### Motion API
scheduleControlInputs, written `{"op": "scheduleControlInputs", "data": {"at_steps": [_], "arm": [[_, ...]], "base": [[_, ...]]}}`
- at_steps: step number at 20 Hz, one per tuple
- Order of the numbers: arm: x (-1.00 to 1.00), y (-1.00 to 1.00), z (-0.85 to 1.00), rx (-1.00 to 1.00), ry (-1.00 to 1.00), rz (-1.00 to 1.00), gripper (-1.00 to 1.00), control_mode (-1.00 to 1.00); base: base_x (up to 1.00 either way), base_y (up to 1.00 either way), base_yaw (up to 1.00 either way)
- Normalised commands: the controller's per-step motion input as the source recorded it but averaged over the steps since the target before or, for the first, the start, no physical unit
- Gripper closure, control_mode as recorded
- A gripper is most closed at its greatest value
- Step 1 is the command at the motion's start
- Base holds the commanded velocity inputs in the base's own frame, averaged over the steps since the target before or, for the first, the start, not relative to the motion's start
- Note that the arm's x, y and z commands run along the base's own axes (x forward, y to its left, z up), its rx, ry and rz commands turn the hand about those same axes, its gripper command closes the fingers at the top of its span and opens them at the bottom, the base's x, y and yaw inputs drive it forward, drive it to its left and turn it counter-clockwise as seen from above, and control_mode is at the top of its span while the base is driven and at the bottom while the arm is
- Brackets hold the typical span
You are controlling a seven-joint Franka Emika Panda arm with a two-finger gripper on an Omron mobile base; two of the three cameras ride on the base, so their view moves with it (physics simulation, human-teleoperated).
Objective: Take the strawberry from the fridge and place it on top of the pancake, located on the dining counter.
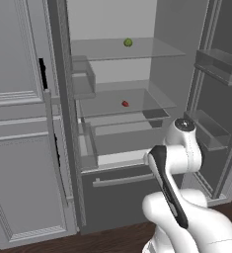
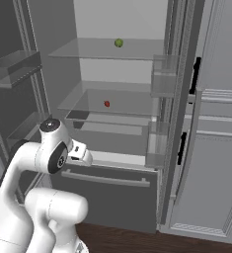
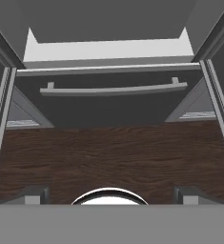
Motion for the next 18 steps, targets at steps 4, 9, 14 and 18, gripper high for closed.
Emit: {"op": "scheduleControlInputs", "data": {"at_steps": [4,9,14,18], "arm": [[0.00,0.00,0.00,0.00,0.00,0.00,-1.00,-1.00],[0.00,0.00,0.00,0.00,0.00,0.00,-1.00,-1.00],[0.12,0.00,0.00,0.00,0.00,0.04,-1.00,-1.00],[0.00,0.00,0.00,0.00,0.00,0.00,-1.00,1.00]], "base": [[0.00,0.00,0.00],[0.00,0.00,0.00],[0.00,0.00,0.00],[0.40,0.00,0.08]]}}
